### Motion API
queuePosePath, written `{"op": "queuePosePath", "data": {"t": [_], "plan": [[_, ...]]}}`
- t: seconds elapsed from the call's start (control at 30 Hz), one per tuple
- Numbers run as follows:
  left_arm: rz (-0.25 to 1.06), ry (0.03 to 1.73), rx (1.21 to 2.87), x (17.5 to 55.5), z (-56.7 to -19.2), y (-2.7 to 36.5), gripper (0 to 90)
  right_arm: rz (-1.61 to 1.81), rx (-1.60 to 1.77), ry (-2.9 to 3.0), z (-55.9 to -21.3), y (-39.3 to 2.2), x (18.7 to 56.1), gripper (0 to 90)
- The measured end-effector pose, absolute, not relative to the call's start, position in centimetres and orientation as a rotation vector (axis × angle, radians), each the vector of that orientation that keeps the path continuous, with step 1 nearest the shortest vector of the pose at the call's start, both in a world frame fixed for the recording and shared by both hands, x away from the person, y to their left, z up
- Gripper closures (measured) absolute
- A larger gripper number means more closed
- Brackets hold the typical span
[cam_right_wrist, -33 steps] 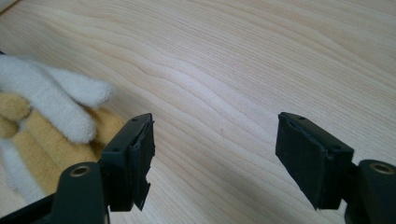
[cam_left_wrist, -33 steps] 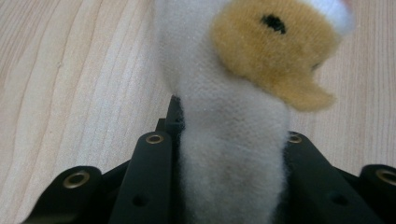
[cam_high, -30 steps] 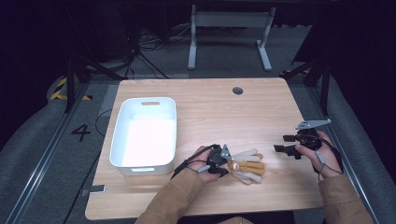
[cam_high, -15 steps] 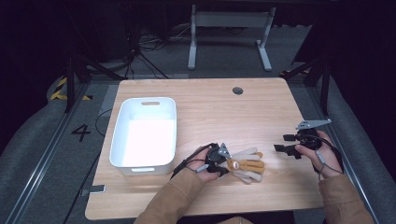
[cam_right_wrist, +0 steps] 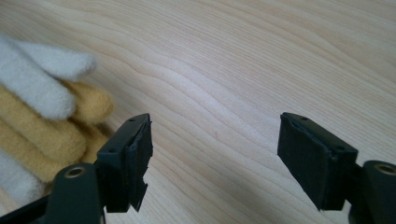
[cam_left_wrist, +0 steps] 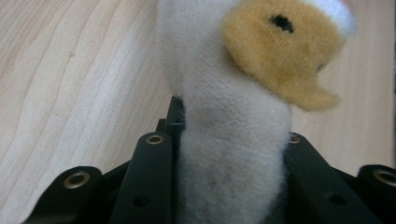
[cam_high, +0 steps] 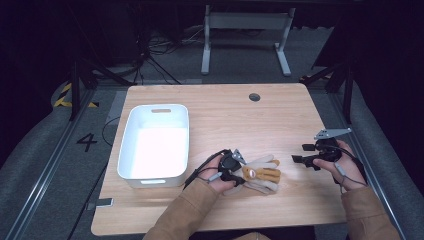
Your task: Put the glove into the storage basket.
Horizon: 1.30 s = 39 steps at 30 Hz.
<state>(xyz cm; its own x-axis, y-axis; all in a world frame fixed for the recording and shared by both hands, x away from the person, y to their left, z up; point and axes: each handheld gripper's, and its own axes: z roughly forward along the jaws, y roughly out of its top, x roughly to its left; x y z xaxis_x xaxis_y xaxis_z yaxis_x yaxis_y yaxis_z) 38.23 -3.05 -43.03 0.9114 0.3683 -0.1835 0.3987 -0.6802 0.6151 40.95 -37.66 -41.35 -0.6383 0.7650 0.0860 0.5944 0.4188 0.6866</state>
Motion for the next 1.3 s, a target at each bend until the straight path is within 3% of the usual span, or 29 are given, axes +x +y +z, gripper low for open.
{"op": "queuePosePath", "data": {"t": [0.2,0.43,0.9,1.3], "plan": [[-0.082,0.582,2.405,38.3,-41.4,-2.8,70.3,1.031,1.2,2.412,-40.8,-38.1,40.8,28.2],[-0.122,0.652,2.395,38.6,-39.8,-2.8,70.2,0.97,1.208,2.452,-40.5,-38.6,40.8,39.8],[-0.111,0.798,2.453,40.3,-36.8,-2.3,70.2,0.851,1.209,2.586,-40.7,-38.6,41.5,52.0],[-0.073,0.883,2.45,40.7,-34.8,-1.1,70.1,0.737,1.255,2.606,-41.6,-38.0,43.1,51.9]]}}
